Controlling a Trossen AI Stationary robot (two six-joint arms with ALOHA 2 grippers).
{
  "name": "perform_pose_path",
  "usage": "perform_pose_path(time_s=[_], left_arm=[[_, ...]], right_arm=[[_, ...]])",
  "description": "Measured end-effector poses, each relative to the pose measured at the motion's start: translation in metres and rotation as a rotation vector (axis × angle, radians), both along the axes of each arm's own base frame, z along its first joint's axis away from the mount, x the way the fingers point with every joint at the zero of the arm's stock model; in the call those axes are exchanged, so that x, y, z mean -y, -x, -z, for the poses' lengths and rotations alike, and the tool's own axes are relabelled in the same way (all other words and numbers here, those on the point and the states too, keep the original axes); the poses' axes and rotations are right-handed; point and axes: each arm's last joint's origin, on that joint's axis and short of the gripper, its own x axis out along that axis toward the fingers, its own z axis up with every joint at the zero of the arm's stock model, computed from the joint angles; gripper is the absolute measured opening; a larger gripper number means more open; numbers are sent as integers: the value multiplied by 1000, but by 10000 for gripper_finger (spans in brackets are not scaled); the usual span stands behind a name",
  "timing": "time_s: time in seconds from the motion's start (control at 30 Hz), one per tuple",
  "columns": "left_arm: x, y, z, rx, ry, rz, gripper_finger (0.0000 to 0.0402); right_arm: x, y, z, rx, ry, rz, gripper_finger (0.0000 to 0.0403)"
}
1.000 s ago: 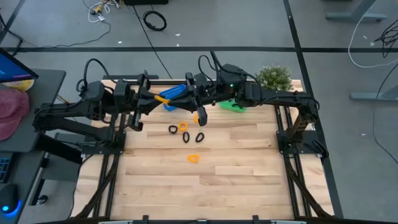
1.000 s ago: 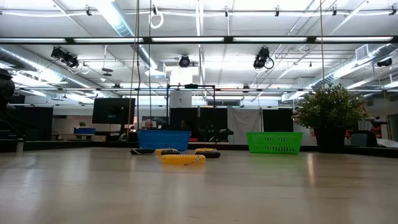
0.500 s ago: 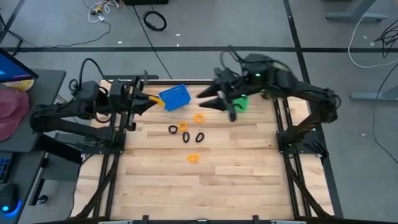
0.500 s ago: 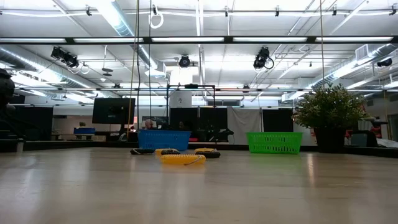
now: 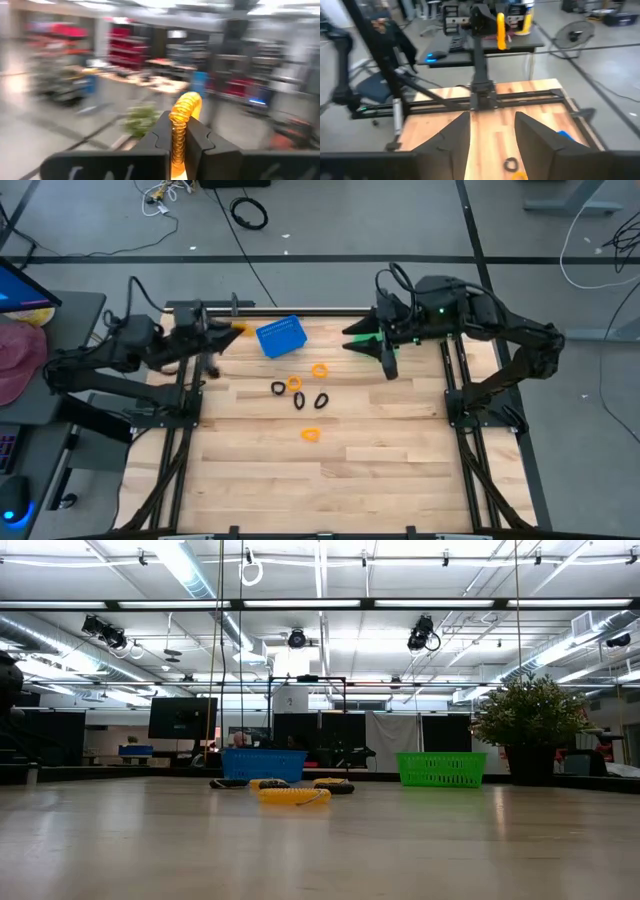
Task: Sort spring keychains
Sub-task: Put the yellow spring keychain into the blue bin
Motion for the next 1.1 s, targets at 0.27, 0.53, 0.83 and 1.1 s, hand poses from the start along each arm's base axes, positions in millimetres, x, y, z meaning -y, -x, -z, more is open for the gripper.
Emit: perform_pose_path(time_s=[0.27,0.53,0.83,1.1], left_arm=[[-11,-52,12,101,181,-528,18],[-13,-96,39,33,184,-633,17],[-68,-95,6,-86,145,-758,16],[-145,-98,-15,-344,305,-702,16]], right_arm=[[5,0,0,1,38,171,142],[7,0,0,1,24,237,137],[7,0,1,0,0,245,137],[7,0,1,2,-27,253,137]])
